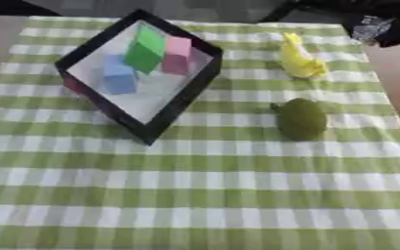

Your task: Pick up objects on the table and place them in the box.

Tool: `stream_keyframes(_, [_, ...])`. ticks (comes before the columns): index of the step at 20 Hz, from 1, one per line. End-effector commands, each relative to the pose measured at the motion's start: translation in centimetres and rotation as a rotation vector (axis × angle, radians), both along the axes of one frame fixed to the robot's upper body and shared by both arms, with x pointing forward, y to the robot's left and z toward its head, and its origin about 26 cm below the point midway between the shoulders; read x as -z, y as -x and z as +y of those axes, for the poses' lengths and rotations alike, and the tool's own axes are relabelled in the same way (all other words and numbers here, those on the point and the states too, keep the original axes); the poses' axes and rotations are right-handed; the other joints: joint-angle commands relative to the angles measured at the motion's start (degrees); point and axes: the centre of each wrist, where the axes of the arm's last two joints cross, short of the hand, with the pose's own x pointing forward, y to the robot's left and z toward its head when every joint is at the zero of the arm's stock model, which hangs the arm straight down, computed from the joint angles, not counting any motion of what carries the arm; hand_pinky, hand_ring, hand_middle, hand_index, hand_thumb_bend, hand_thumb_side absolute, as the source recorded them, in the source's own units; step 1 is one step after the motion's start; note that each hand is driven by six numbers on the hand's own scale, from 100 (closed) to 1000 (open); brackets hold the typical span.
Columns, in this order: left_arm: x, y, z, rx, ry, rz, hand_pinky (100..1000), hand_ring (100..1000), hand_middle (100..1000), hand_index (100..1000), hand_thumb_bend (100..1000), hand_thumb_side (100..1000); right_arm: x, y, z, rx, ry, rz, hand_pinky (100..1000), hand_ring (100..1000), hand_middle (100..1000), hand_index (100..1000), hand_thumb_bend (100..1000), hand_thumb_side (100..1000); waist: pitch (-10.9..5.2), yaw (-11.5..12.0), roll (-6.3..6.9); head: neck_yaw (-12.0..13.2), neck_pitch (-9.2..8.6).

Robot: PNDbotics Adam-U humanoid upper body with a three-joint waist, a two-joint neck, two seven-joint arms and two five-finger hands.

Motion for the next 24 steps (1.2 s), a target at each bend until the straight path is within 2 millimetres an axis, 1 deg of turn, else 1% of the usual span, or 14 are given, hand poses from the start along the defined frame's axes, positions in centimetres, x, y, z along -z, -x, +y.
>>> stream_keyframes(1, [-1.1, 0.3, 0.3, -0.012, -0.003, -0.043, 814, 627, 718, 826, 423, 354, -1.4, -0.2, -0.9, 0.017, 0.079, -0.021, 853, 834, 811, 891, 272, 377, -1.78, -0.07, -0.74, 0.30, -0.15])
stream_keyframes(3, [-1.0, 0.3, 0.3, -0.013, 0.003, -0.044, 815, 627, 718, 826, 422, 358, -1.3, -0.8, -0.8, 0.022, 0.099, -0.003, 856, 840, 817, 897, 329, 345, -1.77, -0.09, -0.76, 0.33, -0.15])
stream_keyframes(5, [-0.8, 0.3, 0.3, -0.014, 0.009, -0.041, 815, 627, 717, 825, 422, 361, -1.3, -1.6, -0.6, 0.022, 0.114, 0.009, 863, 849, 822, 898, 398, 262, -1.73, -0.11, -0.74, 0.28, -0.15])
stream_keyframes(6, [-0.7, 0.3, 0.3, -0.015, 0.012, -0.040, 815, 627, 717, 826, 422, 363, -1.2, -2.0, -0.5, 0.016, 0.126, 0.019, 865, 850, 815, 894, 421, 240, -1.70, -0.10, -0.73, 0.23, -0.15])
stream_keyframes(7, [-0.7, 0.3, 0.3, -0.016, 0.014, -0.039, 815, 627, 717, 826, 422, 364, -1.1, -2.4, -0.4, 0.009, 0.137, 0.029, 866, 851, 811, 893, 435, 221, -1.66, -0.09, -0.72, 0.23, -0.15])
stream_keyframes(9, [-0.6, 0.3, 0.4, -0.020, 0.016, -0.038, 815, 626, 716, 825, 421, 369, -0.9, -2.7, -0.3, -0.018, 0.165, 0.056, 867, 854, 817, 893, 425, 172, -1.52, -0.04, -0.72, 0.25, -0.15])
stream_keyframes(12, [-0.4, 0.3, 0.4, -0.025, 0.025, -0.038, 815, 626, 714, 824, 421, 374, -0.6, -2.6, -0.1, -0.052, 0.197, 0.094, 868, 856, 826, 895, 426, 178, -1.27, 0.04, -0.86, 0.26, -0.15])
stream_keyframes(13, [-0.4, 0.3, 0.4, -0.025, 0.028, -0.037, 815, 626, 713, 824, 435, 326, -0.5, -2.6, 0.0, -0.054, 0.201, 0.103, 867, 856, 821, 896, 531, 128, -1.23, 0.06, -0.89, 0.24, -0.15])
stream_keyframes(14, [-0.3, 0.3, 0.4, -0.024, 0.031, -0.036, 815, 626, 713, 824, 421, 377, -0.3, -2.6, 0.0, -0.054, 0.203, 0.117, 866, 856, 824, 896, 428, 191, -1.18, 0.11, -0.91, 0.23, -0.15])
stream_keyframes(18, [-0.1, 0.3, 0.4, -0.027, 0.038, -0.035, 815, 625, 712, 822, 421, 380, 0.2, -2.0, 0.3, -0.070, 0.202, 0.158, 863, 852, 822, 898, 432, 208, -0.99, 0.26, -0.94, 0.23, -0.15])
stream_keyframes(24, [-0.1, 0.3, 0.4, -0.027, 0.042, -0.037, 815, 625, 711, 822, 421, 381, 0.4, -0.4, 1.4, -0.105, 0.189, 0.189, 860, 850, 821, 898, 436, 220, -0.85, 0.40, -0.96, 0.08, -0.15])
